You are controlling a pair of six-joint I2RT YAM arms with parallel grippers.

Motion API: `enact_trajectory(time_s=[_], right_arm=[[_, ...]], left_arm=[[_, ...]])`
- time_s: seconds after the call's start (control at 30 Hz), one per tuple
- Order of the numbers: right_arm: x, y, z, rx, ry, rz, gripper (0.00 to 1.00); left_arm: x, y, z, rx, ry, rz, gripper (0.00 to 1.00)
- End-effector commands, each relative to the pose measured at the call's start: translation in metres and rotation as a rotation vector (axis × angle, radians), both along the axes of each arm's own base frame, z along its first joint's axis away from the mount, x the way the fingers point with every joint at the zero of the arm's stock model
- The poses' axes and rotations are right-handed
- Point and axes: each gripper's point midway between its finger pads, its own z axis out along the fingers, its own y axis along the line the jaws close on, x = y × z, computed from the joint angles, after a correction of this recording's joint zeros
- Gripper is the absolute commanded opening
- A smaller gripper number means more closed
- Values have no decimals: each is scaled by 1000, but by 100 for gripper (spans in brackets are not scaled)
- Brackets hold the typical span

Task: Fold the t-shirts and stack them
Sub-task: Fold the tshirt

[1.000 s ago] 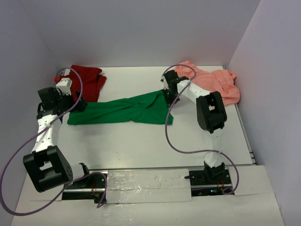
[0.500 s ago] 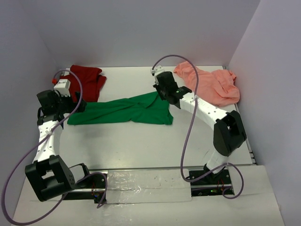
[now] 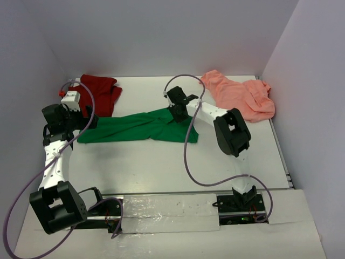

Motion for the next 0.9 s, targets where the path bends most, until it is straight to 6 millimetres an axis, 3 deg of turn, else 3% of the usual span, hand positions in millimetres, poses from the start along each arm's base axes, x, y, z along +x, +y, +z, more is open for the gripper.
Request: enact_trajectory(time_s=[0.0, 0.03, 0.17, 0.33, 0.47, 0.6, 0.7, 0.77, 0.8, 0.87], right_arm=[[-16, 5, -21, 40, 198, -20, 0], [-26, -1, -41, 39, 286, -48, 0], [-47, 1, -61, 68, 455, -67, 0], [-47, -10, -68, 44, 471, -106, 0], [-27, -30, -59, 12, 389, -156, 0], [7, -49, -39, 33, 309, -216, 0], [34, -52, -21, 67, 252, -236, 0], [47, -60, -19, 56, 235, -270, 0], [61, -57, -6, 76, 198, -272, 0], [75, -56, -9, 72, 182, -287, 0]], left_arm=[[6, 5, 8, 21, -39, 6, 99], [7, 5, 9, 18, -38, 5, 99], [6, 3, 4, 15, -21, -7, 99], [5, 3, 4, 20, -24, -14, 99], [3, 0, 7, 19, -28, -25, 99], [1, -5, 10, 11, -32, -55, 99], [0, -8, 13, 10, -37, -69, 99], [-1, -9, 16, 14, -40, -81, 99], [-2, -10, 17, 13, -41, -84, 99], [-3, -13, 20, 13, -50, -96, 99]])
